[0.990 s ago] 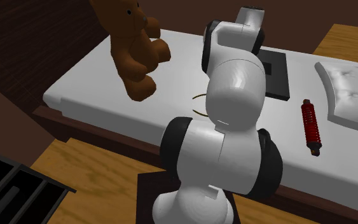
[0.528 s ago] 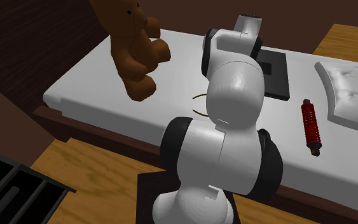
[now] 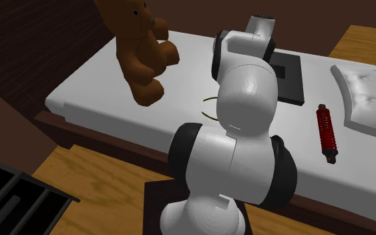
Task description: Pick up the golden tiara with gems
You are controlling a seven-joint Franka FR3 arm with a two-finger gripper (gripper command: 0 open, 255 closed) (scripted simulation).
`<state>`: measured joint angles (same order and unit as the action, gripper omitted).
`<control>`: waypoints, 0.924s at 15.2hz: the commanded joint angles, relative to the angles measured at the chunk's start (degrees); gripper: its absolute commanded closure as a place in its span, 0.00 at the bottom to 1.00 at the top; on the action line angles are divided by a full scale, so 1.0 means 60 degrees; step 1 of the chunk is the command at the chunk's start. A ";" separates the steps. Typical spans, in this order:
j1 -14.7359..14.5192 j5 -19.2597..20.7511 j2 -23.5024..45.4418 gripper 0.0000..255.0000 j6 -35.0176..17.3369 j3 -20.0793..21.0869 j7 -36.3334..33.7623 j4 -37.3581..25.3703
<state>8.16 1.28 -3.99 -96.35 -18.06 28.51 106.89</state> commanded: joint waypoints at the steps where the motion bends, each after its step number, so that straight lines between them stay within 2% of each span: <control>1: -0.0006 -0.0004 0.0007 1.00 0.0127 0.0007 -0.0005 -0.0126; 14: -0.0007 -0.0061 0.0195 1.00 0.1832 0.0000 0.0043 -0.2010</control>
<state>8.12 0.93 -2.90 -86.01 -18.05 28.75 95.53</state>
